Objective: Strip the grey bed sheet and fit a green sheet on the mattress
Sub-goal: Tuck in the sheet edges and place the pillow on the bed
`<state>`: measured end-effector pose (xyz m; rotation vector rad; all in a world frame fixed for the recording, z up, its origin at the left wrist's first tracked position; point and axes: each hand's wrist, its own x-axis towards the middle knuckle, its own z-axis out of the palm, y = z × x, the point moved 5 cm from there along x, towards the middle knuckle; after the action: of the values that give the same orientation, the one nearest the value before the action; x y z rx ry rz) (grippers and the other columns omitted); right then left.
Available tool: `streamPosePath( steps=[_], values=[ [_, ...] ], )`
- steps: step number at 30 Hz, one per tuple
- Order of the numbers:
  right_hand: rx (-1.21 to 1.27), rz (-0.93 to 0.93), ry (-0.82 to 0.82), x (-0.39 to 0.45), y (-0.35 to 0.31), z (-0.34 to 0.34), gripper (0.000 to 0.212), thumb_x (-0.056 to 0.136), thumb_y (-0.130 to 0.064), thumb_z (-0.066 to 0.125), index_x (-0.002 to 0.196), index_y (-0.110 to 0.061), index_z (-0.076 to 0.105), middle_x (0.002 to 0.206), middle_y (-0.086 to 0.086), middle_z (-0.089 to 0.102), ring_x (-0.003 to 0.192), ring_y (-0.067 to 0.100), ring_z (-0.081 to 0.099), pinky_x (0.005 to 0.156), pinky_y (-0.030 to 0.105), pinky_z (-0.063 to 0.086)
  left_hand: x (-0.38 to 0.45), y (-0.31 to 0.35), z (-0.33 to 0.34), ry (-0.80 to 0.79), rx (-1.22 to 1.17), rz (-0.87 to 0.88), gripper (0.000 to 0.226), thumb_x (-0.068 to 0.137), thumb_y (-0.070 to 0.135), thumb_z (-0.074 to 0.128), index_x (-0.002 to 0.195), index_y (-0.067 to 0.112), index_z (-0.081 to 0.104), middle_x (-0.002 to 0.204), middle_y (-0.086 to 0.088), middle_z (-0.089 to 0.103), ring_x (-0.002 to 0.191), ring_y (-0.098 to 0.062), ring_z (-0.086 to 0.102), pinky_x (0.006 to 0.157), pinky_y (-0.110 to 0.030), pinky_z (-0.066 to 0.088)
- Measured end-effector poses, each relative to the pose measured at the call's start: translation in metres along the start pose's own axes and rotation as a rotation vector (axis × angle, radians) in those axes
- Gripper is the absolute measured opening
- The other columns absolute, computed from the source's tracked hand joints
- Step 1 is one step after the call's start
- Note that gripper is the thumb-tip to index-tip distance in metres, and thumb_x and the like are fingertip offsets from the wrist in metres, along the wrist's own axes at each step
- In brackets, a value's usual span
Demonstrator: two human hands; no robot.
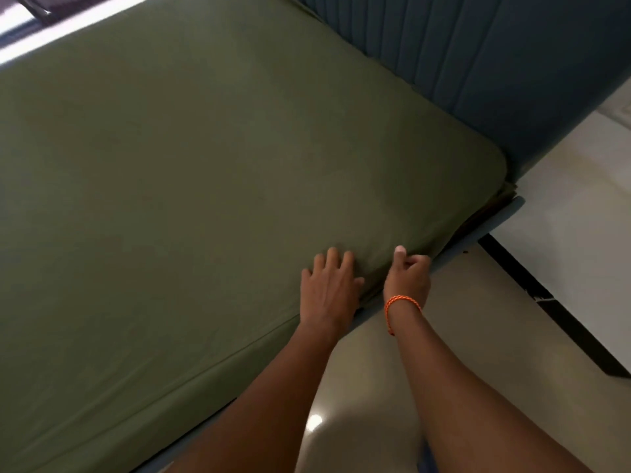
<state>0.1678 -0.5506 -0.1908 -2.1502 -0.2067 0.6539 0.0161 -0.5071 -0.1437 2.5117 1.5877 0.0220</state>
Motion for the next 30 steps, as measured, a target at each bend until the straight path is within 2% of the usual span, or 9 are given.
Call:
streamPosePath(
  steps=[3, 5, 8, 11, 16, 19, 22, 26, 30],
  values=[
    [-0.096, -0.028, 0.049, 0.051, -0.015, -0.017, 0.045, 0.104, -0.052, 0.048, 0.109, -0.008, 0.057, 0.11, 0.019, 0.069, 0.099, 0.04, 0.064, 0.069, 0.038, 0.033, 0.033, 0.05, 0.009, -0.02, 0.014, 0.082, 0.037, 0.096, 0.053, 0.057, 0.118, 0.025, 0.05, 0.118, -0.003, 0.054, 0.104, -0.028, 0.052, 0.073, -0.043, 0.041],
    [-0.183, -0.089, 0.018, 0.078, -0.025, -0.025, 0.042, 0.105, -0.047, 0.049, 0.104, -0.007, 0.058, 0.107, 0.021, 0.069, 0.098, 0.041, 0.063, 0.068, 0.038, 0.032, 0.046, 0.082, 0.016, -0.04, 0.04, 0.167, 0.038, 0.091, 0.046, 0.067, 0.118, 0.025, 0.05, 0.113, -0.002, 0.055, 0.099, -0.028, 0.053, 0.071, -0.043, 0.041],
    [-0.247, -0.245, -0.049, 0.1, -0.033, -0.034, 0.028, 0.103, -0.033, 0.057, 0.087, -0.01, 0.061, 0.094, 0.018, 0.072, 0.084, 0.037, 0.062, 0.065, 0.036, 0.032, 0.058, 0.11, 0.02, -0.084, 0.056, 0.176, 0.049, 0.083, 0.026, 0.078, 0.121, 0.024, 0.048, 0.11, -0.002, 0.055, 0.094, -0.026, 0.054, 0.071, -0.042, 0.043],
    [-0.25, -0.333, -0.049, 0.103, -0.028, -0.046, 0.028, 0.099, -0.027, 0.064, 0.074, -0.014, 0.059, 0.078, 0.013, 0.069, 0.068, 0.03, 0.055, 0.059, 0.035, 0.031, 0.067, 0.119, 0.019, -0.119, 0.026, 0.122, 0.046, 0.084, 0.019, 0.077, 0.118, 0.023, 0.047, 0.106, -0.003, 0.057, 0.089, -0.027, 0.056, 0.07, -0.041, 0.046],
    [-0.228, -0.248, 0.039, 0.094, -0.011, -0.058, 0.036, 0.096, -0.039, 0.053, 0.075, -0.011, 0.06, 0.074, 0.015, 0.068, 0.067, 0.034, 0.055, 0.056, 0.037, 0.039, 0.058, 0.128, 0.021, -0.146, -0.025, 0.18, 0.029, 0.089, 0.018, 0.069, 0.108, 0.026, 0.049, 0.094, 0.0, 0.057, 0.077, -0.023, 0.057, 0.066, -0.038, 0.038],
    [-0.265, -0.189, 0.014, 0.087, -0.015, -0.051, 0.039, 0.101, -0.039, 0.058, 0.073, -0.011, 0.059, 0.078, 0.018, 0.068, 0.072, 0.038, 0.057, 0.058, 0.037, 0.035, 0.056, 0.12, 0.019, -0.099, -0.081, 0.127, 0.022, 0.089, 0.017, 0.061, 0.104, 0.027, 0.049, 0.094, 0.002, 0.06, 0.081, -0.025, 0.06, 0.067, -0.039, 0.034],
    [-0.302, -0.264, -0.044, 0.069, -0.027, -0.038, 0.046, 0.101, -0.042, 0.058, 0.069, -0.01, 0.056, 0.071, 0.015, 0.065, 0.069, 0.039, 0.057, 0.055, 0.037, 0.034, 0.054, 0.102, 0.01, -0.007, -0.253, 0.003, 0.004, 0.1, 0.029, 0.05, 0.096, 0.029, 0.05, 0.093, 0.005, 0.059, 0.082, -0.023, 0.059, 0.066, -0.037, 0.034],
    [-0.261, -0.438, -0.208, 0.024, -0.051, -0.008, 0.047, 0.103, -0.038, 0.058, 0.066, -0.011, 0.05, 0.061, 0.007, 0.06, 0.059, 0.031, 0.052, 0.054, 0.036, 0.033, 0.042, 0.057, -0.008, 0.109, -0.463, -0.233, 0.025, 0.106, 0.042, 0.039, 0.093, 0.027, 0.054, 0.089, 0.007, 0.059, 0.076, -0.017, 0.054, 0.062, -0.038, 0.042],
    [-0.231, -0.55, -0.321, -0.04, -0.082, 0.031, 0.05, 0.103, -0.036, 0.059, 0.062, -0.013, 0.04, 0.054, -0.001, 0.048, 0.054, 0.024, 0.044, 0.053, 0.037, 0.029, 0.015, -0.012, -0.035, 0.193, -0.602, -0.4, 0.024, 0.105, 0.039, 0.041, 0.089, 0.028, 0.054, 0.088, 0.008, 0.057, 0.075, -0.012, 0.055, 0.061, -0.041, 0.048]
  ],
)
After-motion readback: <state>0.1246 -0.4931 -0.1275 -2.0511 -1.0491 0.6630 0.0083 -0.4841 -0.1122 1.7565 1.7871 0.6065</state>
